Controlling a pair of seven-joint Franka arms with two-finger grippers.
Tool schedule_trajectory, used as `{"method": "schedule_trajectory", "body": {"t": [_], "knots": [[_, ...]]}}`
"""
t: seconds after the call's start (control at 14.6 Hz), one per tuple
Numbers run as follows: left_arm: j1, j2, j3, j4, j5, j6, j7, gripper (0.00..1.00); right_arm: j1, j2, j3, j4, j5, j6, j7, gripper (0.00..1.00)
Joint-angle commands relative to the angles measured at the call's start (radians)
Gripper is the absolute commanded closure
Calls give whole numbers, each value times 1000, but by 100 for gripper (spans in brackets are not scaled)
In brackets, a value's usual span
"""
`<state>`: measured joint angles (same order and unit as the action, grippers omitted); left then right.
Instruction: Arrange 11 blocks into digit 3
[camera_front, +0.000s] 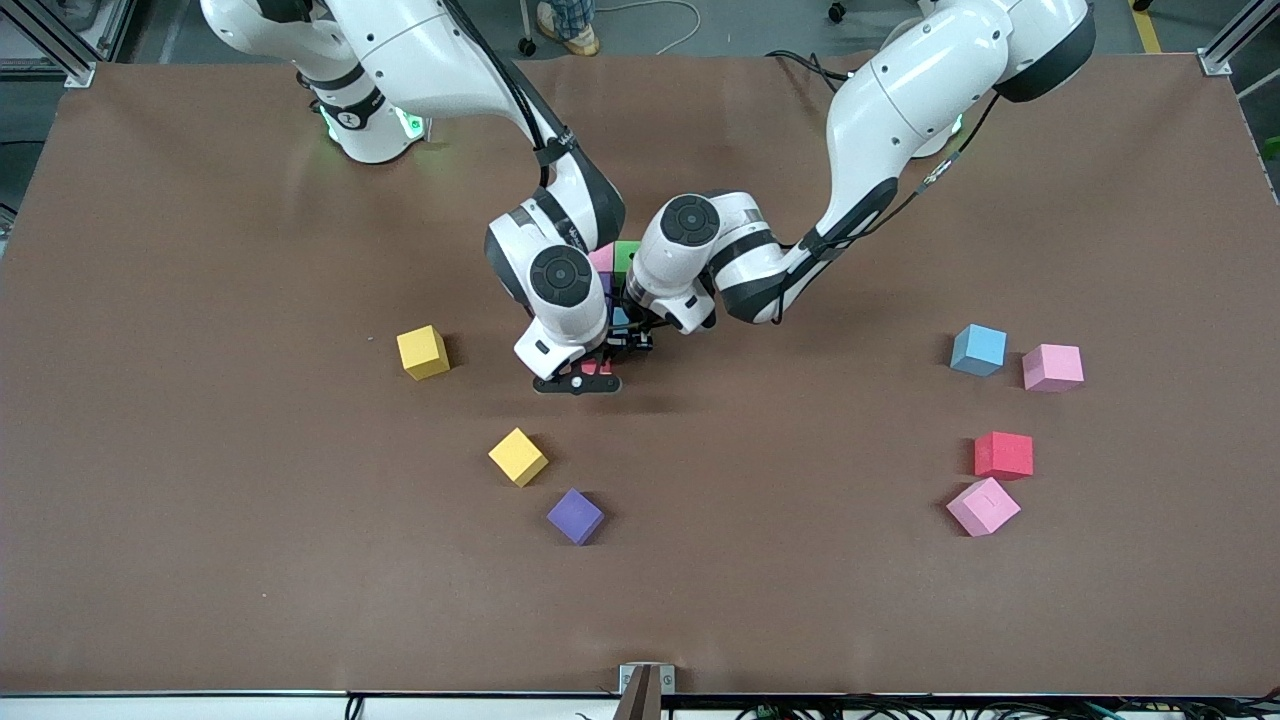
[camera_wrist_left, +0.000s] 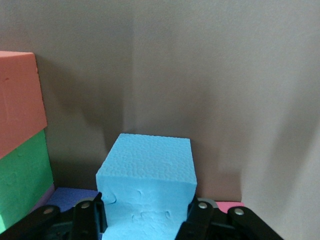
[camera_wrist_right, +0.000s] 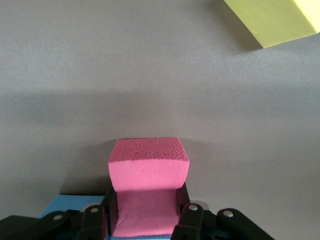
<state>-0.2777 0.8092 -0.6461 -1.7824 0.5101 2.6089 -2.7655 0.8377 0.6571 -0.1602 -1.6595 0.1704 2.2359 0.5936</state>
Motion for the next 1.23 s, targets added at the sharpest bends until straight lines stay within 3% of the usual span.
{"method": "schedule_trajectory", "body": {"t": [0.0, 0.14, 0.27, 0.41, 0.48, 1.16], "knots": [[-18, -5, 8, 1, 50, 19, -174, 79, 12, 6, -4, 0, 1, -21, -2, 98], [-17, -5, 8, 1, 50, 19, -174, 74, 11, 6, -5, 0, 0, -24, 0, 98], [-17, -4, 8, 1, 50, 19, -171, 62, 8, 7, -7, -2, 0, -24, 0, 98], [-17, -2, 8, 3, 50, 19, -164, 29, 6, 9, -7, -2, 1, -24, 2, 98], [-17, -2, 8, 3, 51, 17, -158, 0, 7, 9, -7, -2, 1, -24, 6, 98], [21, -111, 2, 23, 51, -101, -85, 0, 7, 7, -7, 0, 1, -44, 26, 97]]}}
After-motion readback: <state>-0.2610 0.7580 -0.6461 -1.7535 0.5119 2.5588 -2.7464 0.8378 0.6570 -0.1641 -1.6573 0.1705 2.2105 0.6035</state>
